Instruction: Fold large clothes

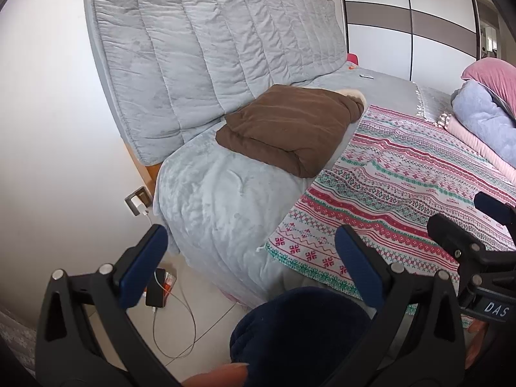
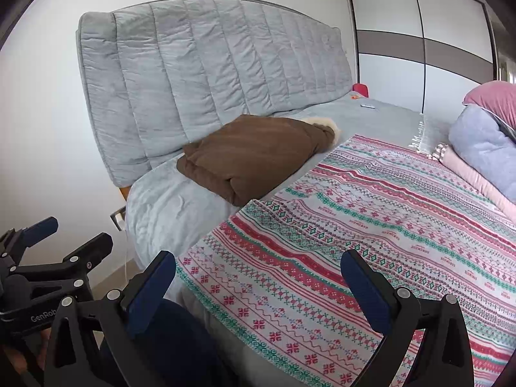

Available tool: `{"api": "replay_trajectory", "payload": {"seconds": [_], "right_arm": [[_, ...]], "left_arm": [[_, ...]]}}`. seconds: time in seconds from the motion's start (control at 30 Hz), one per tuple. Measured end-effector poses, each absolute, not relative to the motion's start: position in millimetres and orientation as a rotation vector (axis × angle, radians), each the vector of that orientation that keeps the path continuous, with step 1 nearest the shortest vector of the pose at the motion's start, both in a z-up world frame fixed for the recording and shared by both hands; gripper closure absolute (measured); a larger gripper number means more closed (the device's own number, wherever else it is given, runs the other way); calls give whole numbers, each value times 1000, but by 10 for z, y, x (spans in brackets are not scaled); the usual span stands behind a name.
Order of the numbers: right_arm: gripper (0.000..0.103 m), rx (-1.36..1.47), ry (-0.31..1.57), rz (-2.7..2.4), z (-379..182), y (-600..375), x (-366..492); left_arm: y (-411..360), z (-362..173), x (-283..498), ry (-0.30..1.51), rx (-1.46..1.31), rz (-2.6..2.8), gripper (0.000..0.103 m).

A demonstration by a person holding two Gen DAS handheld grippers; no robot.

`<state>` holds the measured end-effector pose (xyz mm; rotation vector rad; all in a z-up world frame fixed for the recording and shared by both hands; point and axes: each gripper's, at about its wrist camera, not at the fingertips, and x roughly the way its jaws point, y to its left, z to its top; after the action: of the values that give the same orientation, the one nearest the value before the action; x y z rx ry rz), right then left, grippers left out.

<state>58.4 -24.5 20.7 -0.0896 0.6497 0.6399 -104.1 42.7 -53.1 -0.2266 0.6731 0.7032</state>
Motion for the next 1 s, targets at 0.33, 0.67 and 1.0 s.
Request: {"api": "replay_trajectory", "payload": {"seconds": [0.33, 0.67, 1.0], "right_arm": [[0, -92, 656, 633, 194, -252, 592], [0, -93, 656, 634, 190, -254, 593], [0, -99, 654, 640, 190, -260, 588]], "left_arm": [[433, -543, -996, 677, -222, 692, 0], [409, -538, -984, 676, -220, 688, 0], [404, -526, -977, 669, -217, 686, 0]]}}
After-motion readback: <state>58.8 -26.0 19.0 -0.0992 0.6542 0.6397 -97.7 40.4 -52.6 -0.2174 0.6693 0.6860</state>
